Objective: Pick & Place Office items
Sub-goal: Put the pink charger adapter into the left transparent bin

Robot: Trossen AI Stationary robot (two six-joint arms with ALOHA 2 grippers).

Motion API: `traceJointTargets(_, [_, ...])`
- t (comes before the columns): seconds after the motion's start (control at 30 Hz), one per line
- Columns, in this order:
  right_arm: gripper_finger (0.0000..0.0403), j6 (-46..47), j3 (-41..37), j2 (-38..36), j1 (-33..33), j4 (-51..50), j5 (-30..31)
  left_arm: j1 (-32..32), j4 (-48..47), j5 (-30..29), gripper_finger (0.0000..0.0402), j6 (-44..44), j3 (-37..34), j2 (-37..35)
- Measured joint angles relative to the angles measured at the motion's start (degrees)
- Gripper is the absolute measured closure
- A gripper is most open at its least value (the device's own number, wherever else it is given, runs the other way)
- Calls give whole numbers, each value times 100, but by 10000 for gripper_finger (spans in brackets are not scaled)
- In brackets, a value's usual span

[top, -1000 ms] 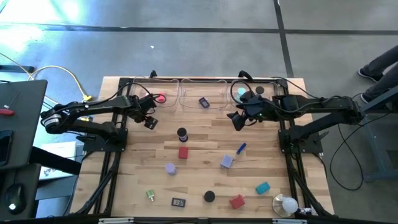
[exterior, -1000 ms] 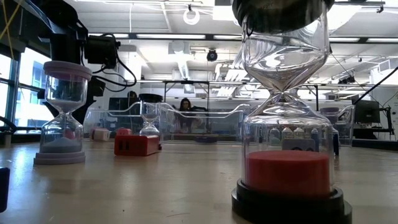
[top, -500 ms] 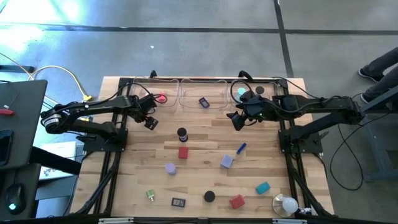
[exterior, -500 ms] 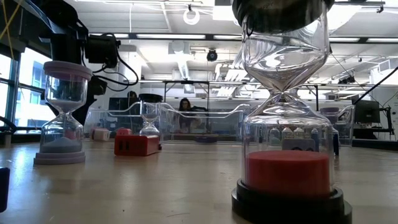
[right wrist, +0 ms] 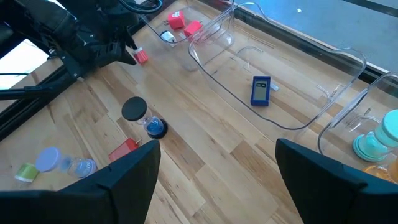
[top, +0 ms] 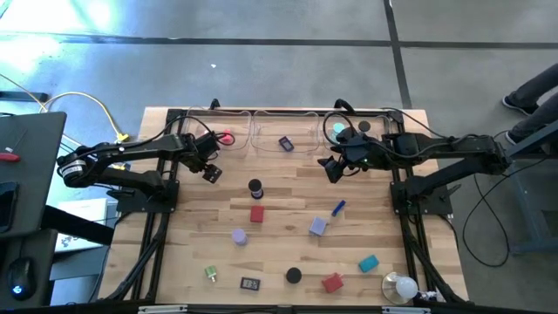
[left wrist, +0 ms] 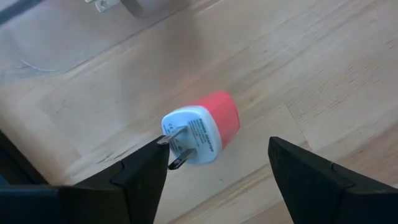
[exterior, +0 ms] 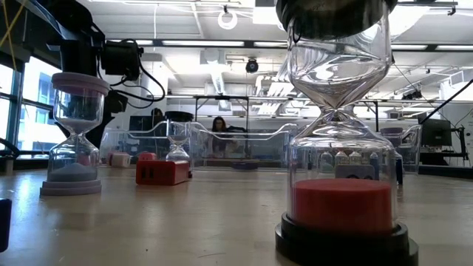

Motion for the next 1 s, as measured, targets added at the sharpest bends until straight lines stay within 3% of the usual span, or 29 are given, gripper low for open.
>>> traceJointTargets(0.73, [96,0,0,0,0,39,0,-2,14,-42,311,87,24,-13])
traceJointTargets(1.0, [96,0,0,0,0,42,0,-2,-33,-46,350,96,-3,2])
